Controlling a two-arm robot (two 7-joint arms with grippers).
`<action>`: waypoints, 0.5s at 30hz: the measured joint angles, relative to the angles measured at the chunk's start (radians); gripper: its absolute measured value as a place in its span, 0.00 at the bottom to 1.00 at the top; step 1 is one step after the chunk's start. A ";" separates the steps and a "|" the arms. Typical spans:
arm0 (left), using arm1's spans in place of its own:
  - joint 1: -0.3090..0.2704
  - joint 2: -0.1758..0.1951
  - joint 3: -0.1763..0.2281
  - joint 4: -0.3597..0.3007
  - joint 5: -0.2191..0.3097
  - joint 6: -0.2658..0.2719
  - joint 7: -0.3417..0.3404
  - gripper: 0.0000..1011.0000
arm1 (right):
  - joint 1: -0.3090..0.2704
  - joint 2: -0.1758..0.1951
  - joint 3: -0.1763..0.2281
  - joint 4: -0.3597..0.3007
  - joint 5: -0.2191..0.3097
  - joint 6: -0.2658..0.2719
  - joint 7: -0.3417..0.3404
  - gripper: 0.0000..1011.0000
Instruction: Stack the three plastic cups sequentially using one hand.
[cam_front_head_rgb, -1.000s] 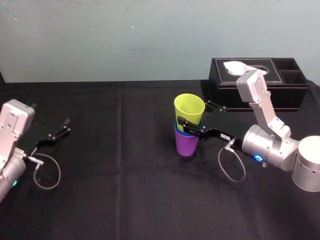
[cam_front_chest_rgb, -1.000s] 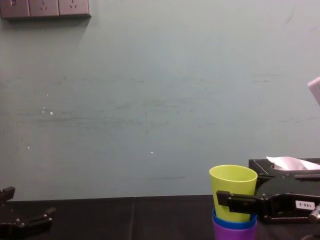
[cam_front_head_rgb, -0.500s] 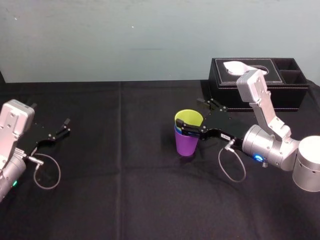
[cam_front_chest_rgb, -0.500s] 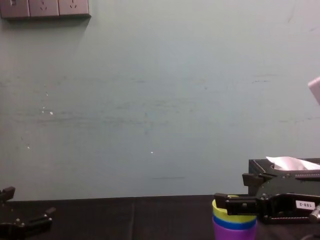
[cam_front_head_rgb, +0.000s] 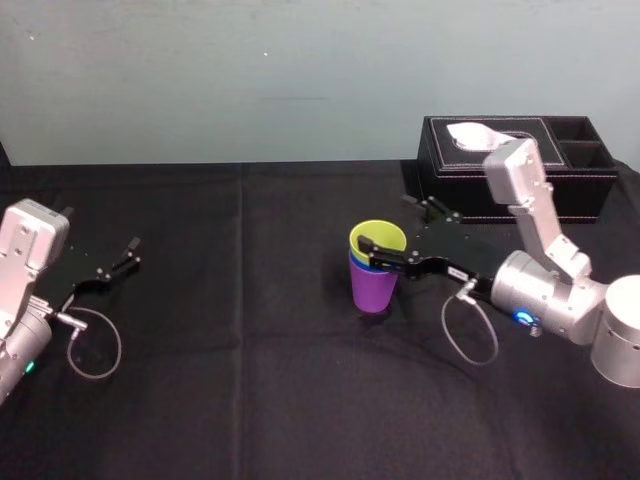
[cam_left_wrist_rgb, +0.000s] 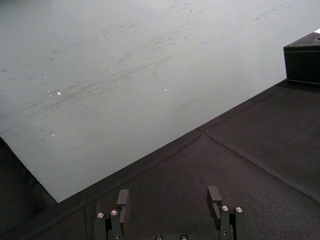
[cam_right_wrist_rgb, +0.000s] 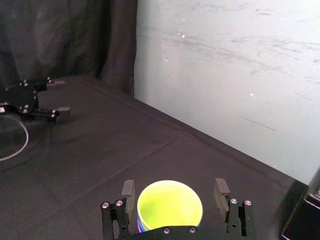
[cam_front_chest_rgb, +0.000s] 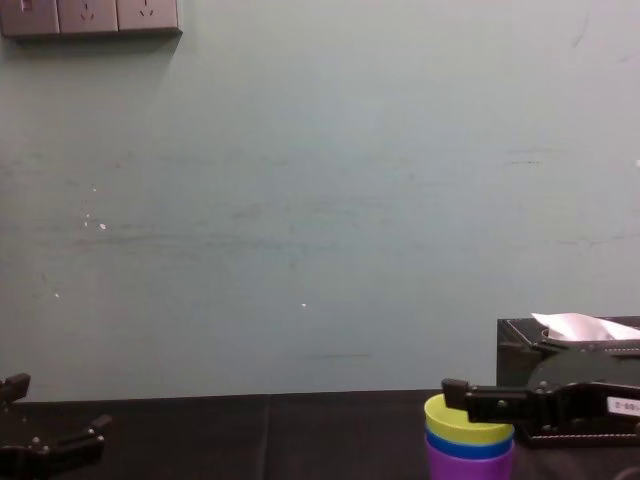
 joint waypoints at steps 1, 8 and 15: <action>0.000 0.000 0.000 0.000 0.000 0.000 0.000 1.00 | -0.005 0.002 0.005 -0.003 0.006 -0.003 0.000 0.99; 0.000 0.000 0.000 0.000 0.000 0.000 0.000 1.00 | -0.063 0.015 0.072 -0.028 0.060 -0.033 -0.027 0.99; 0.000 0.000 0.000 0.000 0.000 0.000 0.000 1.00 | -0.104 0.019 0.129 -0.005 0.076 -0.055 -0.078 0.99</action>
